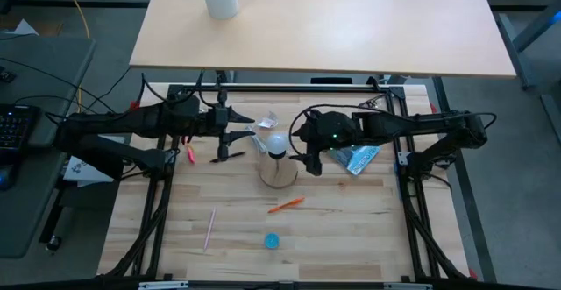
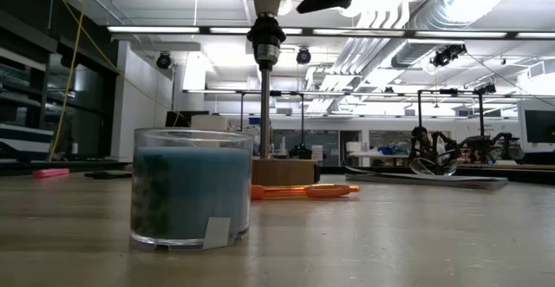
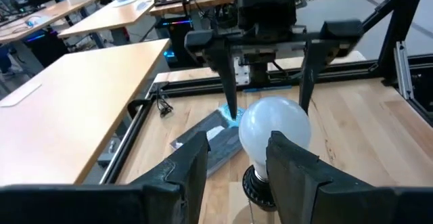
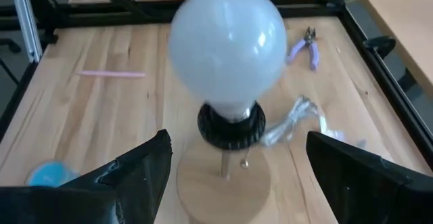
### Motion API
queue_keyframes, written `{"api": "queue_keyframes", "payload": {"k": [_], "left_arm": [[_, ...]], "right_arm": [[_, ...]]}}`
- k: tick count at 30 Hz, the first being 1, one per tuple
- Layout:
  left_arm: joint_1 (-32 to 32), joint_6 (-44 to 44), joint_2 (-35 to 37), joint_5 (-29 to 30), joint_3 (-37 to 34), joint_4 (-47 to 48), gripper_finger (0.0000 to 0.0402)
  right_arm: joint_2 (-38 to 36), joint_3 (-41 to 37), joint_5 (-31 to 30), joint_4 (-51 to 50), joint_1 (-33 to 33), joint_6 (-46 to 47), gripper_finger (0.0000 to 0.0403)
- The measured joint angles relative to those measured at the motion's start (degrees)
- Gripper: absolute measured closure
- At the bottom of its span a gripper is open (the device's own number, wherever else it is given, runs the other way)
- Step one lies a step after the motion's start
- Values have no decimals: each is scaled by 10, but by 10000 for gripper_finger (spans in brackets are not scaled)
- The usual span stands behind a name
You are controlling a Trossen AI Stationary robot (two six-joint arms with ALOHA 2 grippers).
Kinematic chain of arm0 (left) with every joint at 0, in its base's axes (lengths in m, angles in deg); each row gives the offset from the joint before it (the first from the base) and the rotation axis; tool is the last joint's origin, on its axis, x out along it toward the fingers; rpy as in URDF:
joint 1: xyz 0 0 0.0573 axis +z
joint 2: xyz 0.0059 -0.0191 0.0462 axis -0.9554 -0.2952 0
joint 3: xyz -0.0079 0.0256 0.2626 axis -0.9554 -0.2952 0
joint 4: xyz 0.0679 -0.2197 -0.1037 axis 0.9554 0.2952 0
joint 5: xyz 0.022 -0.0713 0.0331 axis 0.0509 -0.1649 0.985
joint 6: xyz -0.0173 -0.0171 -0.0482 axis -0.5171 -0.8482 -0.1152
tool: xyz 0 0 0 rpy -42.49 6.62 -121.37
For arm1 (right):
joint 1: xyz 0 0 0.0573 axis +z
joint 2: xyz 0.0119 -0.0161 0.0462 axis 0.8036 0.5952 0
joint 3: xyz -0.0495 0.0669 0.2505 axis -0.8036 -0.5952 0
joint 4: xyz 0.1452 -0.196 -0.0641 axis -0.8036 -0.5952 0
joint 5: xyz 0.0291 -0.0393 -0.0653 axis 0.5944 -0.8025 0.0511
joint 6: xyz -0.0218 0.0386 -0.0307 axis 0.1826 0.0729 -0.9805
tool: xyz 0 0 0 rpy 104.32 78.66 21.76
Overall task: Screw lightbulb
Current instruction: Insert the light bulb into the lamp
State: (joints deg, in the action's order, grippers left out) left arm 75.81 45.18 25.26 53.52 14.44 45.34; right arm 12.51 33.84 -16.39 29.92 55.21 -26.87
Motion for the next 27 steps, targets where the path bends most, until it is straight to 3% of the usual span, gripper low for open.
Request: {"api": "queue_keyframes", "payload": {"k": [4, 9, 12, 18, 23, 27], "left_arm": [[0, -5, 8, 2, 0, 24, 301], [-1, -70, 19, 18, 0, 93, 391], [-13, -121, 26, 26, -1, 131, 396], [-103, -224, 47, 106, -60, 92, 401], [-189, -311, 45, 191, -120, 24, 401], [-230, -323, 17, 238, -129, -14, 401]], "right_arm": [[-27, 1, 0, -38, -5, 12, 71], [-40, 1, -10, -68, -6, 133, 71], [-40, 1, 9, -71, -4, 187, 71], [-25, 1, 15, -76, 2, 155, 71], [-24, 1, -56, -86, -6, 134, 74], [-25, 1, -66, -90, -17, 124, 125]]}}
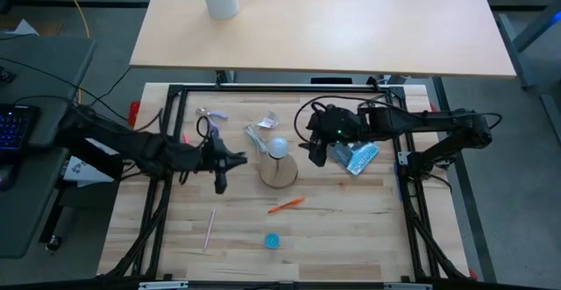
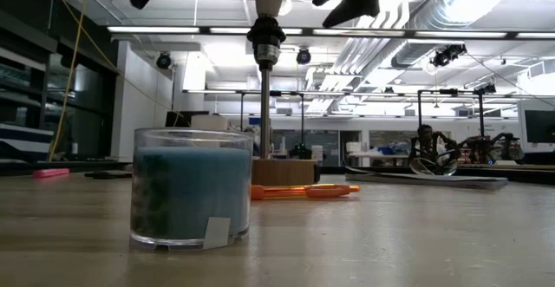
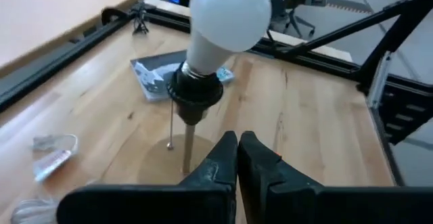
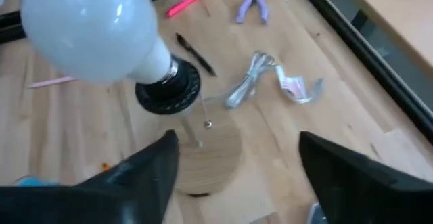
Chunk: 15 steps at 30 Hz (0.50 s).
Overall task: Screw lightbulb
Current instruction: Insert the light bulb into the lamp
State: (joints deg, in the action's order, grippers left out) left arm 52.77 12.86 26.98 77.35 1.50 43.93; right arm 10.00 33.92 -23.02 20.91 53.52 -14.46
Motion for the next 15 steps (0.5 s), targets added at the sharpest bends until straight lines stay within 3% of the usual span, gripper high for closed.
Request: {"api": "queue_keyframes", "payload": {"k": [2, 6, 12, 15], "left_arm": [[-4, 22, -21, 11, 1, -37, 401], [-1, 67, -68, 7, 2, -124, 401], [11, 124, -129, 30, 4, -229, 401], [10, 148, -146, 27, 26, -235, 401]], "right_arm": [[0, 0, -10, 2, -4, -4, 188], [6, 0, -10, 39, -22, -6, 366], [23, 0, 59, 121, -65, 5, 400], [29, -1, 97, 128, -80, 16, 401]]}}
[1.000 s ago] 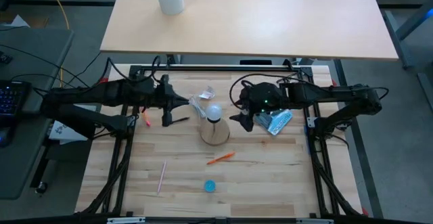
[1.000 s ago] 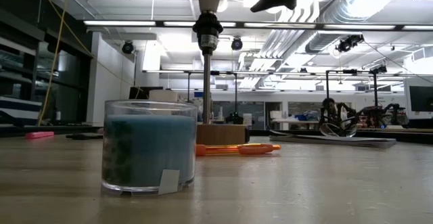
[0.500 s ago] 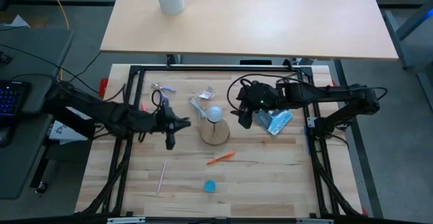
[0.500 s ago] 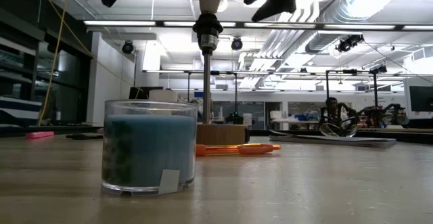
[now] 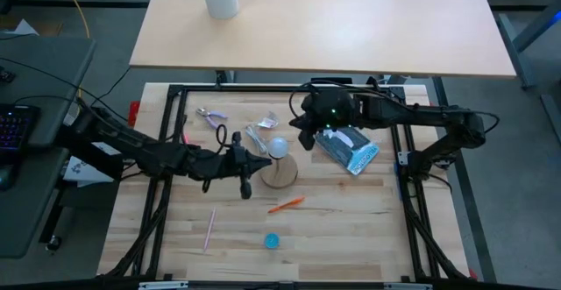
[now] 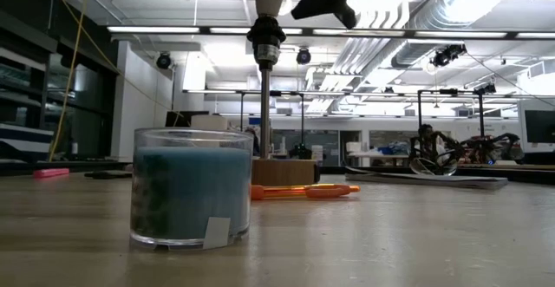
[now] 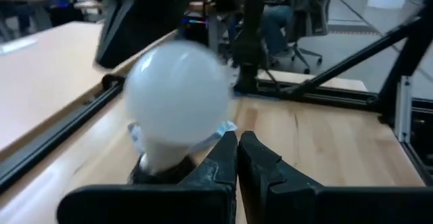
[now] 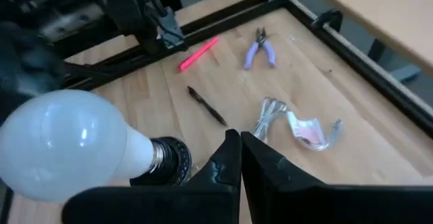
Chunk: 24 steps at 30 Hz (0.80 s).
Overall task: Screw lightbulb
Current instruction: Insert the light bulb into the lamp
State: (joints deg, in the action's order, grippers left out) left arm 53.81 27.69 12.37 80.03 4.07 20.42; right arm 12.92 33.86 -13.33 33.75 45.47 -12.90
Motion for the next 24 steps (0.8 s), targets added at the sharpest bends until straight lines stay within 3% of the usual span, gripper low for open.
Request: {"api": "queue_keyframes", "payload": {"k": [10, 24], "left_arm": [[1, 55, -29, -34, 43, 5, 401], [20, 80, -70, -49, 44, 5, 401]], "right_arm": [[14, 0, 54, 60, -1, 21, 402], [22, 0, 63, 75, 21, 34, 403]]}}
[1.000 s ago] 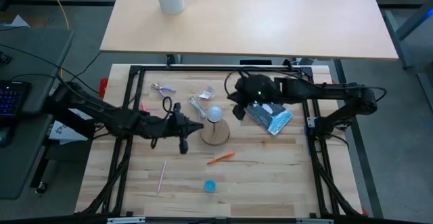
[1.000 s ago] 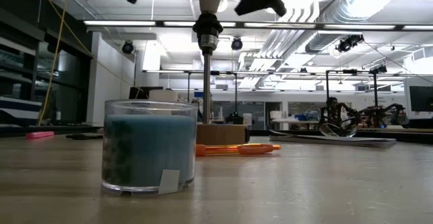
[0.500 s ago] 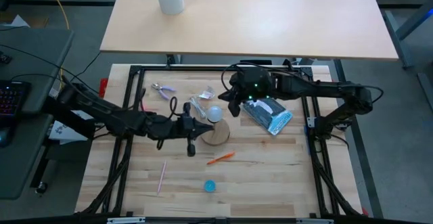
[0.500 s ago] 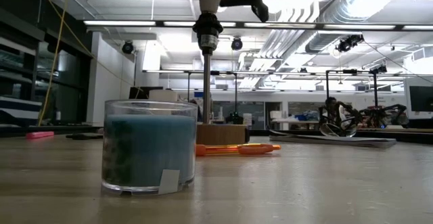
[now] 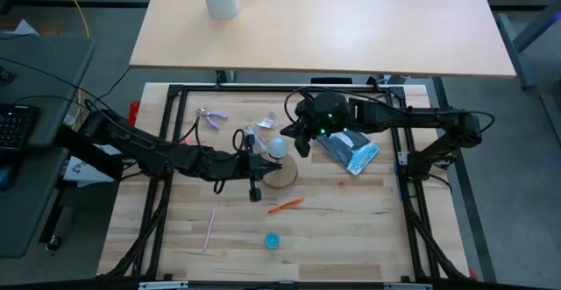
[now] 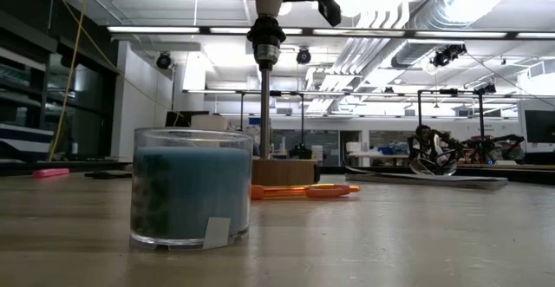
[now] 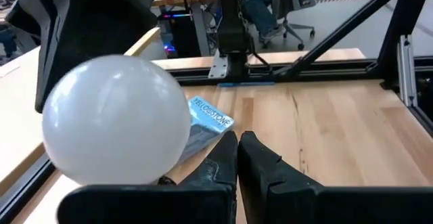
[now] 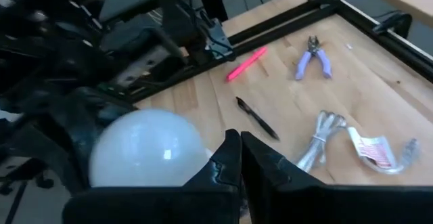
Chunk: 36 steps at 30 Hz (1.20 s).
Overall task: Screw lightbulb
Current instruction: Insert the light bulb into the lamp
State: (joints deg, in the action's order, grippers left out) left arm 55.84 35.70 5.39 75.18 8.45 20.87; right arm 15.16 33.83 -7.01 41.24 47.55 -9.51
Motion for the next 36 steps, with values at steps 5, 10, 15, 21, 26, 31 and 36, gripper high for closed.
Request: {"api": "queue_keyframes", "payload": {"k": [5, 10, 15, 21, 26, 31, 36], "left_arm": [[6, 0, 1, 5, 0, -2, 401], [6, 1, 3, 6, 0, -2, 401], [6, 1, 3, 27, 0, -3, 401], [14, 1, 3, 37, 0, -4, 401], [26, 1, 3, 35, 0, -8, 401], [36, 1, 3, 32, 0, -10, 401], [37, 1, 3, 33, 0, -16, 401]], "right_arm": [[0, 0, 2, 1, 4, 9, 403], [0, 0, 2, 17, 4, 9, 403], [0, 0, 2, 21, 5, 9, 403], [0, 0, 2, 22, 5, 9, 403], [0, 0, -1, 22, 4, 11, 403], [0, 0, -4, 22, 4, 11, 403], [0, 0, -4, 22, 4, 11, 403]]}}
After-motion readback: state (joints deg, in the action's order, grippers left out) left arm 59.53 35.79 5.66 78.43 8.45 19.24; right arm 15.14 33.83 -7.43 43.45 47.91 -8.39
